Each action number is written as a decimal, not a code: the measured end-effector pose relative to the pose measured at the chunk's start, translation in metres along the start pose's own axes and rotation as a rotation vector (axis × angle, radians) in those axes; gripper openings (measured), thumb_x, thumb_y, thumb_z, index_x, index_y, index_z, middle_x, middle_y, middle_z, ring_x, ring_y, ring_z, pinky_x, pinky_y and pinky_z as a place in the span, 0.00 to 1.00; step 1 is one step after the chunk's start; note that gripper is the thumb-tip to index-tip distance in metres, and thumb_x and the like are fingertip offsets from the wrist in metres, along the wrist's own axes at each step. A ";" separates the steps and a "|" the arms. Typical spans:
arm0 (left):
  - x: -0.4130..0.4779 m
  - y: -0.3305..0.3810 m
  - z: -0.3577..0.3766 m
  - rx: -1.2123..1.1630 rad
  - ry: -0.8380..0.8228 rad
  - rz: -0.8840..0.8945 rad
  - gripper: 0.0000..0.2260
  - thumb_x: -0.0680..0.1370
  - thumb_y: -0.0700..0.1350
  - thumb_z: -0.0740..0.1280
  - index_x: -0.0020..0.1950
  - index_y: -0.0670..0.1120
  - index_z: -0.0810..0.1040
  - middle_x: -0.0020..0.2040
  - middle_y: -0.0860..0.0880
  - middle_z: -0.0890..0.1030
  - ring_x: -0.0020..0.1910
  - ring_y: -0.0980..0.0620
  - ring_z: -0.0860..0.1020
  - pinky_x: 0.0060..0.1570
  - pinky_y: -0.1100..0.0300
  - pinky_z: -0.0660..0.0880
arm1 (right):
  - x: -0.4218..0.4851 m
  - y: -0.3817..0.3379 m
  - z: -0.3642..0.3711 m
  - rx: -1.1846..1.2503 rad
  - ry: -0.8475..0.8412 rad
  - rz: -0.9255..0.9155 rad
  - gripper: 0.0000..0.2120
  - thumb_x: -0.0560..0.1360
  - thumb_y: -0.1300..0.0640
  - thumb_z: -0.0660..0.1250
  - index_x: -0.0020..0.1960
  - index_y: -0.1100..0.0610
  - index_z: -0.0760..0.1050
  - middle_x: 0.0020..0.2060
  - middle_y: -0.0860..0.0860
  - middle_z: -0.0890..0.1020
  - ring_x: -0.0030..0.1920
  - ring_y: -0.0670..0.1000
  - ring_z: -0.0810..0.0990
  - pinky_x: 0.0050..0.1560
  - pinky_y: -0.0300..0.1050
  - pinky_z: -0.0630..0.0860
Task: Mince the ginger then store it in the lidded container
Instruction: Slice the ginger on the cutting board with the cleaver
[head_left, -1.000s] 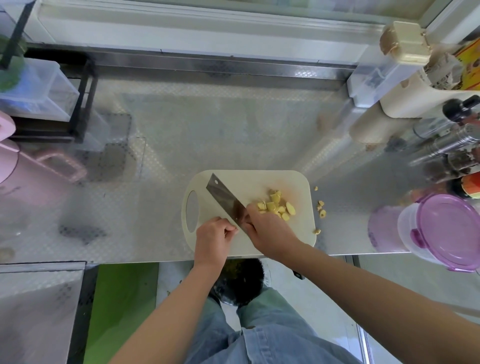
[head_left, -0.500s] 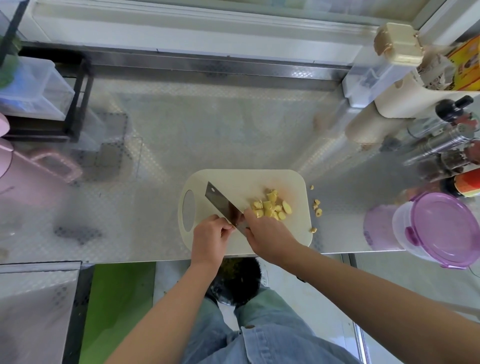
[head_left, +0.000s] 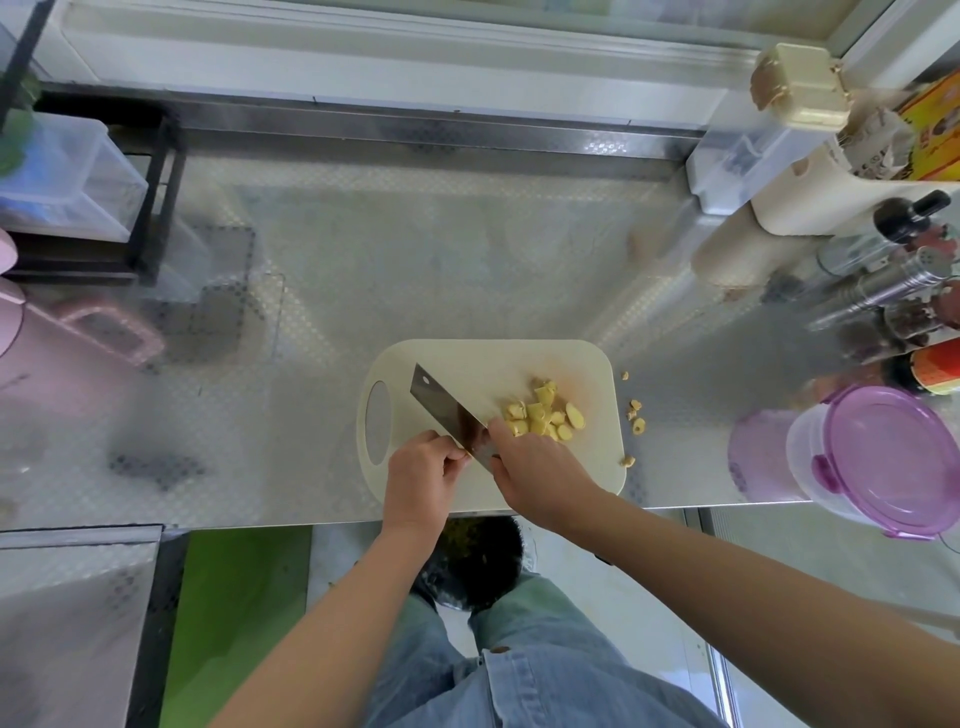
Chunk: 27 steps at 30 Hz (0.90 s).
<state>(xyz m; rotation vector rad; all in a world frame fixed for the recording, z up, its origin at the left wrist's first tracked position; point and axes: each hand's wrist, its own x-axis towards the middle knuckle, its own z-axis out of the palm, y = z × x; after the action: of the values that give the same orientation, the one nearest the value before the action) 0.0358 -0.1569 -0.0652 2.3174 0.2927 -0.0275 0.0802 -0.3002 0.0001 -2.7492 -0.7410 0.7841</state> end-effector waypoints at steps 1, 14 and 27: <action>0.000 0.000 0.000 0.003 -0.002 0.002 0.06 0.67 0.35 0.77 0.35 0.42 0.82 0.33 0.47 0.80 0.30 0.52 0.73 0.32 0.72 0.61 | 0.000 0.000 0.000 0.002 0.001 0.000 0.09 0.79 0.59 0.55 0.59 0.58 0.62 0.34 0.53 0.71 0.32 0.57 0.71 0.31 0.47 0.66; 0.000 0.000 0.000 0.017 -0.006 0.014 0.05 0.68 0.36 0.77 0.35 0.42 0.82 0.34 0.46 0.80 0.30 0.50 0.75 0.32 0.63 0.68 | -0.001 -0.002 -0.002 -0.027 -0.016 -0.001 0.09 0.79 0.60 0.55 0.59 0.59 0.61 0.32 0.50 0.66 0.32 0.56 0.69 0.29 0.46 0.62; 0.000 -0.001 0.003 0.010 -0.007 -0.014 0.05 0.69 0.35 0.76 0.36 0.42 0.82 0.35 0.46 0.79 0.31 0.48 0.75 0.30 0.60 0.70 | 0.010 -0.005 0.002 0.079 -0.045 0.037 0.04 0.79 0.62 0.55 0.51 0.56 0.59 0.34 0.54 0.71 0.33 0.57 0.71 0.27 0.46 0.62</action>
<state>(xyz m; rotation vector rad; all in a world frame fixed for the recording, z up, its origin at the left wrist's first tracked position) 0.0357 -0.1583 -0.0681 2.3249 0.3052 -0.0443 0.0845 -0.2914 -0.0042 -2.6899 -0.6540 0.8664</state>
